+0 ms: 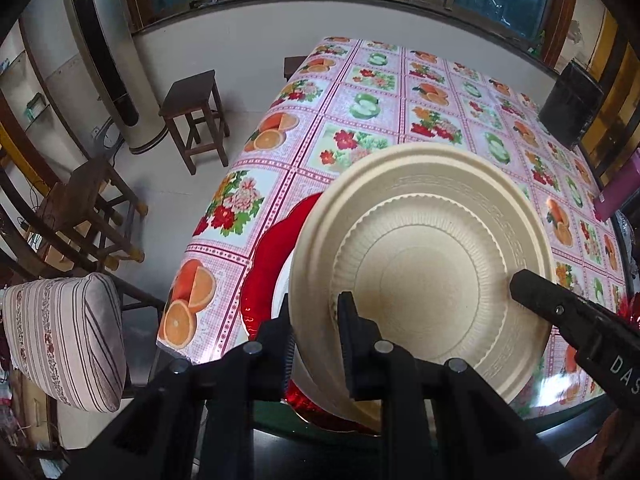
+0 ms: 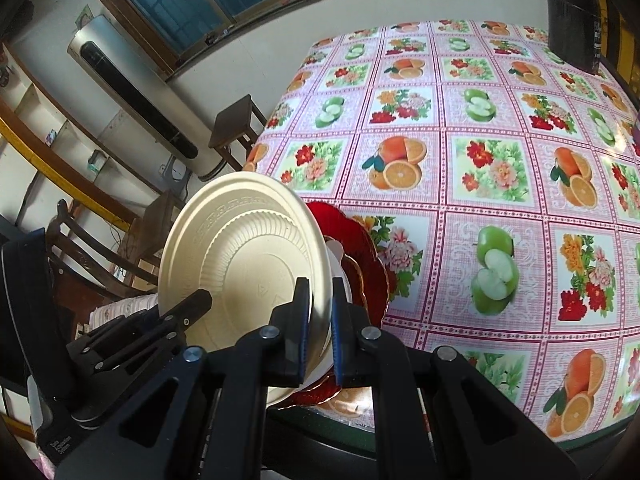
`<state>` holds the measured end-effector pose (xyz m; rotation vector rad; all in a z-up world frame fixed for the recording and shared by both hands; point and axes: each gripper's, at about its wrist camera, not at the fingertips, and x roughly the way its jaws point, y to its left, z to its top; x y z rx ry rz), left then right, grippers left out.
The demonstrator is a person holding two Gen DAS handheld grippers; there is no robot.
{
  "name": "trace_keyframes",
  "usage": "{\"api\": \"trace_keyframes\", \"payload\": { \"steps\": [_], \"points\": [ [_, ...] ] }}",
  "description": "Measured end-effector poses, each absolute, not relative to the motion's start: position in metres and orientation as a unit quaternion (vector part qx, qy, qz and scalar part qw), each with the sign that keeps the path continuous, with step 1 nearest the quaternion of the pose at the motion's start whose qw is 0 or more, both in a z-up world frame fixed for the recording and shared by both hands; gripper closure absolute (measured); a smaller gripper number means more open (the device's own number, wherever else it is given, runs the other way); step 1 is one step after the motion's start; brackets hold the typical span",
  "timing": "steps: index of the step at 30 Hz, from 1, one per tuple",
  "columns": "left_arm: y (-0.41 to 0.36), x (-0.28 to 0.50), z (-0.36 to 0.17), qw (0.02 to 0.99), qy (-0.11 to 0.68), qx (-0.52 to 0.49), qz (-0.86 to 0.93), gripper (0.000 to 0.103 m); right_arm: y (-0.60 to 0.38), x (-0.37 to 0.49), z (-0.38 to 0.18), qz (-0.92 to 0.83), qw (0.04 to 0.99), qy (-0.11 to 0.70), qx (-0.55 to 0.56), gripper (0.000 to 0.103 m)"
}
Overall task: Organize plates and bowls
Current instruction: 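Lower the beige paper bowl onto the stack with the left tool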
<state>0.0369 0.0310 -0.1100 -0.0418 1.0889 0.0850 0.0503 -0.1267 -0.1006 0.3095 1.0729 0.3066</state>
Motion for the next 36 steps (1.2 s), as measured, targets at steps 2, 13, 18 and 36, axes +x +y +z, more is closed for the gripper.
{"api": "trace_keyframes", "payload": {
  "steps": [2,13,18,36],
  "points": [
    [0.032,0.038,-0.115,0.852,0.522,-0.018,0.043,0.08,-0.124,0.052,-0.108,0.144,0.834,0.513,0.146,0.091],
    [0.031,0.037,-0.122,0.849,0.527,-0.008,0.048,0.08,-0.12,0.052,-0.122,0.14,0.834,0.516,0.136,0.091],
    [0.029,0.038,-0.122,0.848,0.527,-0.006,0.047,0.08,-0.122,0.052,-0.122,0.137,0.835,0.515,0.137,0.091],
    [0.035,0.027,-0.082,0.886,0.453,0.035,0.096,0.033,-0.138,0.037,-0.1,0.129,0.87,0.464,0.103,0.063]
  ]
}}
